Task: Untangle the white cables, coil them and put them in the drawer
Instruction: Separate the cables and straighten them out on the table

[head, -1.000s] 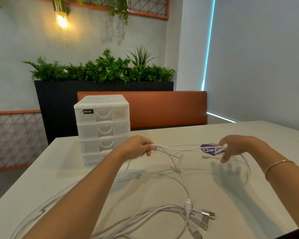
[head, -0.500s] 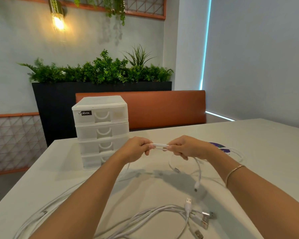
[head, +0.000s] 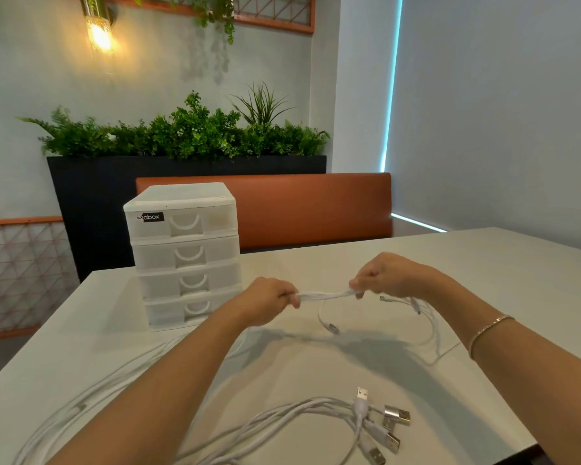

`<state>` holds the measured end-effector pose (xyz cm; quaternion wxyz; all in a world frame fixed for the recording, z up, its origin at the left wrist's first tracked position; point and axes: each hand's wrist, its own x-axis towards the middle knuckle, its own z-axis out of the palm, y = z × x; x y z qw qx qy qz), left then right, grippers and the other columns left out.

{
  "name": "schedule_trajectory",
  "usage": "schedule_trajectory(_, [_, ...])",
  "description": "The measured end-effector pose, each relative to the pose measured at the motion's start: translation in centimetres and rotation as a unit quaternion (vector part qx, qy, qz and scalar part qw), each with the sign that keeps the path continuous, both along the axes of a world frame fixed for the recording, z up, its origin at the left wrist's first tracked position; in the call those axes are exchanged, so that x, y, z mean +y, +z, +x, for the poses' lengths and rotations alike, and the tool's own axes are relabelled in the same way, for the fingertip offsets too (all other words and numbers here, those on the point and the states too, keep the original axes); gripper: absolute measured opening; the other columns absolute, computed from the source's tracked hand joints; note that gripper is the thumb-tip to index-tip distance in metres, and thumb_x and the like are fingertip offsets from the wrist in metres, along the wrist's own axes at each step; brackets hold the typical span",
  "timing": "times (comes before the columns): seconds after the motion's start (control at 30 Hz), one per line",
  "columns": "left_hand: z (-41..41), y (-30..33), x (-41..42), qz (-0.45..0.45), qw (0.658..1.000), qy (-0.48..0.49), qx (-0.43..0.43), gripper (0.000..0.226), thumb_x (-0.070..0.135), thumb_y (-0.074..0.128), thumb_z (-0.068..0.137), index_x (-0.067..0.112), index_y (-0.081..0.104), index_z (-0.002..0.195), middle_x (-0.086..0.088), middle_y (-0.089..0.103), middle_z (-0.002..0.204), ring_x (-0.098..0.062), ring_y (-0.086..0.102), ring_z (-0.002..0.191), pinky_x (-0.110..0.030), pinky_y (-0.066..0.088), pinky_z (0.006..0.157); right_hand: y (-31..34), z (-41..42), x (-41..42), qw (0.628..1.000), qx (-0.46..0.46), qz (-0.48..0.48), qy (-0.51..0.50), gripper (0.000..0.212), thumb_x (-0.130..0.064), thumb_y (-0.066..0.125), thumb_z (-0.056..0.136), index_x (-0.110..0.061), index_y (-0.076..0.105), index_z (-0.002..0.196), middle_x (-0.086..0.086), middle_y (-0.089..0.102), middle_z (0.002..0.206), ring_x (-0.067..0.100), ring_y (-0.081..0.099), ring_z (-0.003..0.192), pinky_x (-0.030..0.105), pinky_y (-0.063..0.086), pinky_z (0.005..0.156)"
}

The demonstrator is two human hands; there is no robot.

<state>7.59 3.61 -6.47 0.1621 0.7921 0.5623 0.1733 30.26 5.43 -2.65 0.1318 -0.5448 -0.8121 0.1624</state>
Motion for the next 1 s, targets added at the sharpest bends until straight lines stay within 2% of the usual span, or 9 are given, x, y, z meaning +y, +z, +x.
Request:
schedule_trajectory(0.07, [-0.7,-0.2,0.5,0.031,0.999,0.031,-0.013,0.028,0.022,0.039,0.1,0.017,0.067,0.105,0.006,0.051,0.073,-0.006,0.042,0.062,-0.016,0.032,0.056,0.1,-0.4,-0.6,0.997,-0.028,-0.067,0.024,0.027,-0.039,0.057,0.09,-0.027,0.071,0.07,-0.003,0.054,0.068,0.012,0.044,0.064,0.025,0.038,0.061])
schedule_trajectory(0.17, [-0.3,-0.8,0.6,0.013,1.0,0.025,0.002,0.03,0.022,0.037,0.101,0.015,0.064,0.111,0.0,0.061,0.089,-0.01,0.047,0.073,-0.014,0.034,0.06,0.9,-0.2,-0.3,0.998,-0.054,-0.041,0.004,0.029,-0.04,0.052,0.093,-0.027,0.07,0.074,-0.004,0.05,0.066,0.012,0.043,0.063,0.022,0.035,0.061])
schedule_trajectory(0.23, [0.4,-0.6,0.4,-0.007,0.999,0.014,0.052,0.027,0.021,0.039,0.1,0.014,0.058,0.119,-0.007,0.061,0.115,-0.015,0.051,0.09,-0.019,0.039,0.074,1.4,-0.1,0.1,0.998,-0.059,-0.011,-0.002,0.031,-0.04,0.05,0.094,-0.022,0.071,0.08,-0.007,0.051,0.067,0.011,0.046,0.066,0.021,0.036,0.061])
schedule_trajectory(0.33, [2.6,0.5,0.6,0.024,0.996,-0.01,0.09,0.049,0.03,0.05,0.096,0.018,0.037,0.141,-0.003,0.039,0.147,-0.022,0.04,0.129,-0.034,0.033,0.107,1.7,-0.7,0.2,0.998,-0.061,-0.003,0.005,0.031,-0.037,0.049,0.095,-0.018,0.071,0.087,-0.011,0.051,0.067,0.008,0.046,0.066,0.019,0.035,0.059])
schedule_trajectory(0.4, [4.8,1.4,0.7,0.037,0.998,-0.039,0.042,0.042,0.031,0.049,0.096,0.02,0.044,0.136,-0.003,0.047,0.141,-0.022,0.045,0.125,-0.035,0.037,0.103,1.9,-1.3,0.3,0.997,-0.074,0.009,0.015,0.031,-0.033,0.046,0.097,-0.015,0.07,0.091,-0.007,0.053,0.069,0.012,0.046,0.068,0.02,0.035,0.058])
schedule_trajectory(0.5, [6.9,1.6,1.4,0.015,0.997,-0.054,-0.047,0.019,0.021,0.04,0.098,0.018,0.058,0.104,-0.006,0.064,0.104,-0.018,0.059,0.089,-0.025,0.045,0.077,2.4,-1.0,0.6,0.996,-0.09,0.016,0.02,0.03,-0.033,0.046,0.096,-0.012,0.068,0.099,-0.002,0.059,0.082,0.015,0.051,0.078,0.023,0.039,0.066])
schedule_trajectory(0.63, [7.4,1.4,2.7,0.059,0.996,-0.035,-0.058,0.021,0.024,0.04,0.1,0.019,0.055,0.087,-0.001,0.058,0.084,-0.013,0.046,0.071,-0.018,0.032,0.057,3.3,2.5,1.1,0.998,-0.048,-0.04,-0.009,0.027,-0.039,0.055,0.091,-0.015,0.065,0.097,-0.001,0.057,0.076,0.012,0.048,0.066,0.023,0.04,0.061])
schedule_trajectory(0.83, [4.9,0.0,5.6,0.046,0.999,0.027,-0.009,0.032,0.021,0.032,0.102,0.018,0.063,0.107,-0.003,0.059,0.093,-0.014,0.048,0.077,-0.02,0.032,0.057,4.6,11.3,2.3,0.986,0.115,-0.067,-0.104,0.014,-0.027,0.068,0.084,-0.014,0.072,0.08,-0.002,0.042,0.059,0.013,0.032,0.05,0.022,0.03,0.044])
schedule_trajectory(1.0, [4.8,-1.6,6.9,0.02,0.999,0.048,0.001,0.032,0.022,0.032,0.102,0.017,0.063,0.106,-0.002,0.055,0.09,-0.016,0.048,0.079,-0.023,0.034,0.061,6.5,16.3,2.1,0.985,0.032,0.004,-0.17,0.009,-0.026,0.072,0.081,-0.019,0.072,0.075,-0.011,0.041,0.039,0.008,0.036,0.043,0.017,0.03,0.04])
